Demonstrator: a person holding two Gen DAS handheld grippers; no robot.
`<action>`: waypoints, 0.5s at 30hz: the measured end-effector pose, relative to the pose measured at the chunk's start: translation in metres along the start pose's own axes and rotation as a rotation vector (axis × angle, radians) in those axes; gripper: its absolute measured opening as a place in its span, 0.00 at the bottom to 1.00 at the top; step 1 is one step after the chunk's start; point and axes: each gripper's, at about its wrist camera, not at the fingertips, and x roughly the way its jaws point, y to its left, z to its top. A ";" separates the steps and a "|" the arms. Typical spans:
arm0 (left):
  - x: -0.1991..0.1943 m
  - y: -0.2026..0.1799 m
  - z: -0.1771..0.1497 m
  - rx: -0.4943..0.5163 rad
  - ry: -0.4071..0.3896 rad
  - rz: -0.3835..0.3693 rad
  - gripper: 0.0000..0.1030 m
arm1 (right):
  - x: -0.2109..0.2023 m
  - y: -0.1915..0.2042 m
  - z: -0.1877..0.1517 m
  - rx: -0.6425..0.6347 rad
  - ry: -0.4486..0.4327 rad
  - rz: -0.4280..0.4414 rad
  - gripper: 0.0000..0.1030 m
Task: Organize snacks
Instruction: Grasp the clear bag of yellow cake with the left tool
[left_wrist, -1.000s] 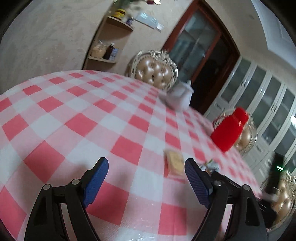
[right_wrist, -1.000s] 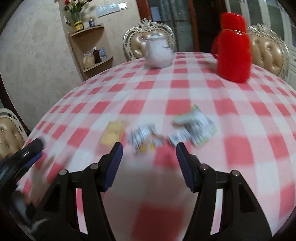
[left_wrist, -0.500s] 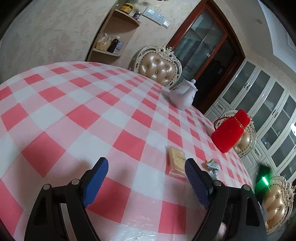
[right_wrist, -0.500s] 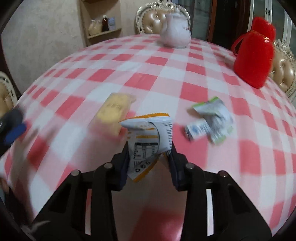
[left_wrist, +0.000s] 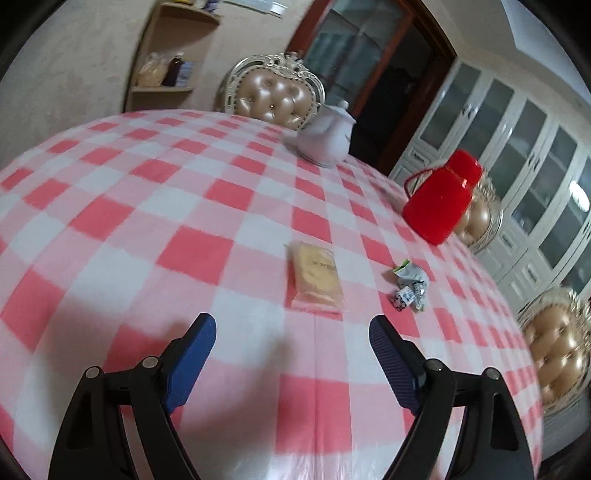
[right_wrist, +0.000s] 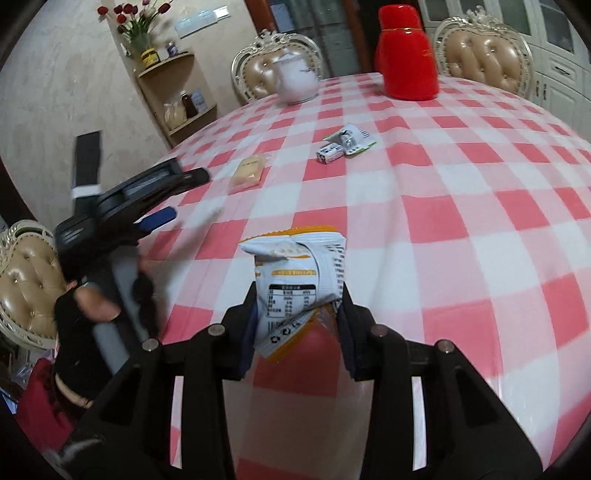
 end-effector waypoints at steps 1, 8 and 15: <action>0.008 -0.005 0.003 0.023 0.023 0.015 0.83 | -0.001 0.002 0.001 -0.007 -0.007 0.001 0.40; 0.075 -0.041 0.030 0.115 0.126 0.148 0.83 | 0.003 0.003 0.001 0.001 -0.001 0.010 0.41; 0.086 -0.055 0.030 0.241 0.147 0.223 0.36 | 0.000 0.002 0.003 0.014 -0.003 0.030 0.41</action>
